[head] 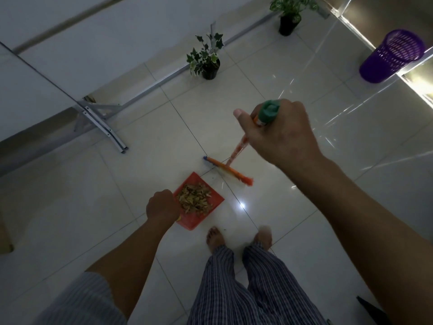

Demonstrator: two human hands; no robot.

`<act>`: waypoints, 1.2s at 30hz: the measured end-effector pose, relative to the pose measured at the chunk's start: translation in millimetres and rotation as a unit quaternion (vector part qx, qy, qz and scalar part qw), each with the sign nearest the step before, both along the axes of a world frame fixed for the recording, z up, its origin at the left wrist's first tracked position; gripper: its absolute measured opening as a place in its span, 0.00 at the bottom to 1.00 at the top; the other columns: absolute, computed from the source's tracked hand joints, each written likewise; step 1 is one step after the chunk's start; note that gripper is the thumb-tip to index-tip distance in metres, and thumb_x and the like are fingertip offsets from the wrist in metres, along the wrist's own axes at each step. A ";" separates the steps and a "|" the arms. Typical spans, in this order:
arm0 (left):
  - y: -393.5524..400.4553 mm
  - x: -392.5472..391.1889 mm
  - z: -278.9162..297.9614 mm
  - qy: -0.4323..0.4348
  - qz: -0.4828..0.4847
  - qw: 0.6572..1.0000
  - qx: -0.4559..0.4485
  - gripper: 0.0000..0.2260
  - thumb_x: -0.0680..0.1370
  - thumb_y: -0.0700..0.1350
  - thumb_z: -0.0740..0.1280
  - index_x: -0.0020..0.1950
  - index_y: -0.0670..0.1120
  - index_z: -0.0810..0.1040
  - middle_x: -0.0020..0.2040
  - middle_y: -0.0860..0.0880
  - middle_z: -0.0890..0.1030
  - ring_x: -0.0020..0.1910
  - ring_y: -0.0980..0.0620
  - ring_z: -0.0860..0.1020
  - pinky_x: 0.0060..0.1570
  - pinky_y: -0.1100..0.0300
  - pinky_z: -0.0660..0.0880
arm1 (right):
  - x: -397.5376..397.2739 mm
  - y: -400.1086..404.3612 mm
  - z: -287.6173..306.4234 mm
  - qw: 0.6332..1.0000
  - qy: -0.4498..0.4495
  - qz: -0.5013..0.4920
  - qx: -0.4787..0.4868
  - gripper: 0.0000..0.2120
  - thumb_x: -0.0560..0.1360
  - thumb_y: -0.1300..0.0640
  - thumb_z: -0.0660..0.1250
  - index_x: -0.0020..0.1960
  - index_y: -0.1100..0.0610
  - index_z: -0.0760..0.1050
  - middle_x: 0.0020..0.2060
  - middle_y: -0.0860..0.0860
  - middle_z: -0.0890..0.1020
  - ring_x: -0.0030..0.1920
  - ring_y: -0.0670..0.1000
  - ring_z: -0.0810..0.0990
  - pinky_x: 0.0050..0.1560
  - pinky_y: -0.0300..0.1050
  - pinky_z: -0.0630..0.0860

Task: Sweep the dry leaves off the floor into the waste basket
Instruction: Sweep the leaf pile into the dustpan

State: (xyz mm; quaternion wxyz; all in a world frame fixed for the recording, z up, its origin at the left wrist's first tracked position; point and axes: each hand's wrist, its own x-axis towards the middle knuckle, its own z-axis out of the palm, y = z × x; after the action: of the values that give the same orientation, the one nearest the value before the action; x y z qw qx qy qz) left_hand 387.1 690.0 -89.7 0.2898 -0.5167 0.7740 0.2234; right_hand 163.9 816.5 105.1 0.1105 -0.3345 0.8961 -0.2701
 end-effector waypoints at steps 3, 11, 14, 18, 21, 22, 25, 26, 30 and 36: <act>2.3 -2.2 -4.8 0.002 -0.015 1.000 -0.013 0.14 0.68 0.44 0.72 0.50 0.40 0.74 0.51 0.40 0.77 0.50 0.41 0.78 0.43 0.56 0.76 | 23.3 -13.1 -16.2 1.000 -0.009 0.020 0.019 0.24 0.79 0.38 0.62 0.30 0.51 0.70 0.26 0.48 0.74 0.28 0.45 0.73 0.30 0.40 0.69; 9.2 0.2 -12.5 0.028 -0.024 0.999 -0.026 0.11 0.74 0.44 0.65 0.53 0.39 0.75 0.52 0.40 0.77 0.51 0.41 0.78 0.47 0.53 0.77 | 47.3 -17.0 -44.0 0.995 -0.077 0.052 0.018 0.26 0.78 0.37 0.62 0.35 0.58 0.79 0.27 0.52 0.79 0.29 0.50 0.79 0.32 0.47 0.79; 8.8 3.4 -8.6 0.035 -0.015 0.999 -0.023 0.12 0.73 0.44 0.66 0.52 0.38 0.74 0.51 0.40 0.77 0.51 0.40 0.78 0.45 0.54 0.75 | 46.6 -10.2 -35.8 0.996 -0.074 0.044 0.018 0.26 0.78 0.36 0.61 0.39 0.58 0.80 0.30 0.53 0.81 0.31 0.51 0.80 0.36 0.50 0.81; 0.7 -0.1 -1.4 0.048 -0.010 0.999 -0.018 0.08 0.69 0.42 0.68 0.43 0.42 0.71 0.48 0.41 0.78 0.46 0.42 0.79 0.42 0.55 0.78 | 27.6 -4.6 -7.9 0.998 -0.048 0.035 0.021 0.27 0.77 0.34 0.59 0.40 0.57 0.80 0.29 0.51 0.80 0.30 0.49 0.80 0.35 0.47 0.81; -6.2 -7.7 6.8 0.061 -0.019 0.998 -0.025 0.09 0.70 0.42 0.68 0.46 0.40 0.73 0.49 0.40 0.77 0.48 0.41 0.78 0.43 0.55 0.77 | 10.0 2.0 17.0 1.000 -0.014 0.014 0.004 0.25 0.78 0.36 0.61 0.41 0.56 0.80 0.29 0.50 0.79 0.29 0.46 0.78 0.32 0.41 0.78; -7.8 -12.0 10.0 0.066 -0.024 0.997 -0.029 0.08 0.70 0.41 0.67 0.46 0.40 0.73 0.49 0.40 0.77 0.48 0.41 0.78 0.43 0.55 0.77 | 4.4 4.1 25.0 1.000 -0.001 0.008 -0.004 0.25 0.78 0.36 0.61 0.41 0.57 0.80 0.29 0.50 0.79 0.29 0.47 0.78 0.31 0.40 0.77; -7.9 -28.8 19.3 0.076 -0.038 0.996 -0.034 0.09 0.69 0.39 0.66 0.48 0.39 0.73 0.50 0.39 0.77 0.50 0.40 0.77 0.45 0.54 0.77 | -10.6 11.8 43.7 0.999 0.030 -0.008 -0.015 0.27 0.77 0.35 0.61 0.41 0.58 0.80 0.30 0.52 0.80 0.31 0.50 0.80 0.35 0.46 0.80; -6.9 -35.8 22.2 0.080 -0.043 0.995 -0.038 0.11 0.69 0.39 0.66 0.50 0.39 0.73 0.51 0.38 0.76 0.51 0.40 0.77 0.47 0.53 0.77 | -15.5 15.7 48.0 0.999 0.037 -0.018 -0.016 0.28 0.77 0.34 0.61 0.40 0.58 0.80 0.30 0.52 0.80 0.31 0.50 0.80 0.36 0.48 0.81; 0.1 -69.6 35.9 0.100 -0.070 0.991 -0.049 0.11 0.69 0.40 0.66 0.50 0.39 0.74 0.52 0.38 0.76 0.51 0.39 0.77 0.48 0.53 0.77 | -37.2 39.7 59.4 0.996 0.051 -0.059 -0.033 0.30 0.75 0.32 0.60 0.39 0.59 0.79 0.29 0.53 0.80 0.30 0.50 0.80 0.37 0.53 0.81; 20.3 -138.1 63.9 0.124 -0.101 0.987 -0.031 0.08 0.64 0.42 0.68 0.39 0.42 0.72 0.44 0.41 0.79 0.43 0.42 0.80 0.39 0.56 0.78 | -79.0 86.0 78.7 0.989 0.060 -0.116 -0.062 0.28 0.77 0.35 0.62 0.38 0.59 0.80 0.29 0.54 0.81 0.30 0.51 0.81 0.38 0.54 0.82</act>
State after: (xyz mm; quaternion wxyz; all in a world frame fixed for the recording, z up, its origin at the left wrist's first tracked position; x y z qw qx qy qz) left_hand 249.0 710.3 -25.8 0.1966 -0.4129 0.8587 0.2312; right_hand 84.9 902.5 183.8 0.0031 -0.2507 0.9152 -0.3156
